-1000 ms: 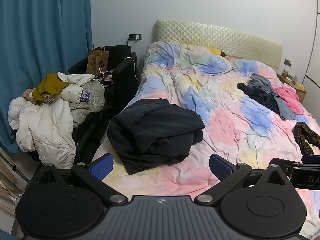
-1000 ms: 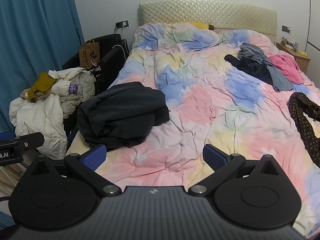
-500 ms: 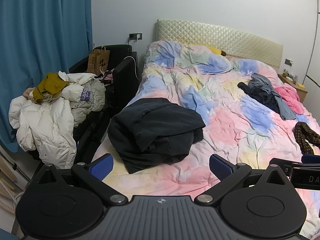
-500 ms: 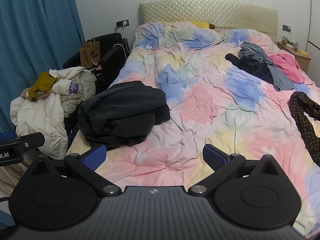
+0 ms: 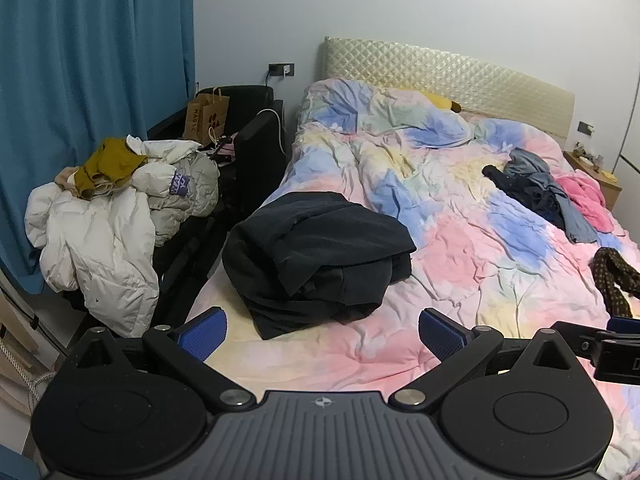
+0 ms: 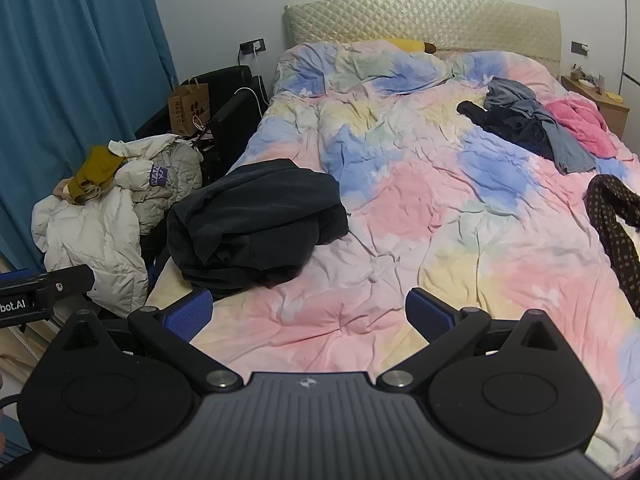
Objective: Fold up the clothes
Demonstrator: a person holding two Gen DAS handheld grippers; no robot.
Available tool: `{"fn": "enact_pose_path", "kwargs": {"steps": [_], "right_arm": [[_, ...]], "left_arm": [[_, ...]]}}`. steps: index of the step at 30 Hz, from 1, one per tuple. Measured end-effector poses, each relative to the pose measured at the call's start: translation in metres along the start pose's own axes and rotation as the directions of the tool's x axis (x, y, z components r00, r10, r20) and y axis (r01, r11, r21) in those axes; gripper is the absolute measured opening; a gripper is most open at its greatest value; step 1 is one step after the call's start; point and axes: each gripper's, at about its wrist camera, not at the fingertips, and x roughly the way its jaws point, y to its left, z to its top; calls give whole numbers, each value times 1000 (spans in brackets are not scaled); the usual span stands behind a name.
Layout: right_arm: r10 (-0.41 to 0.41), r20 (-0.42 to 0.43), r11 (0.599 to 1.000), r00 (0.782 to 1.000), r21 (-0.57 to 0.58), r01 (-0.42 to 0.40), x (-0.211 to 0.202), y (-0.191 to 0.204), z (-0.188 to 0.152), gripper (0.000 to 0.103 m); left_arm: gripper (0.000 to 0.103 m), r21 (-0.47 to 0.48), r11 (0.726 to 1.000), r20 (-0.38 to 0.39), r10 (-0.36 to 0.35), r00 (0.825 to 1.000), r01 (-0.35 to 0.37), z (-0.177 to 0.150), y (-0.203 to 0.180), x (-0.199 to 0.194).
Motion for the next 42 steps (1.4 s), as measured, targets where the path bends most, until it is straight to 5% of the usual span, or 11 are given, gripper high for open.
{"fn": "enact_pose_path", "kwargs": {"steps": [24,34,42], "right_arm": [[200,-63,979,978,45,-197,14,-87,-2,103],[161,-77,983,984,98,-154,45,-97,5,103],[63,-109,988,992,147,-47,76,-92,16,103]], "left_arm": [[101,-89,985,-42,143,989,-146,-5,-47,5],[97,44,999,-104,27,994,-22,13,-66,70],[97,193,978,-106,-57,993,76,49,-82,177]]}}
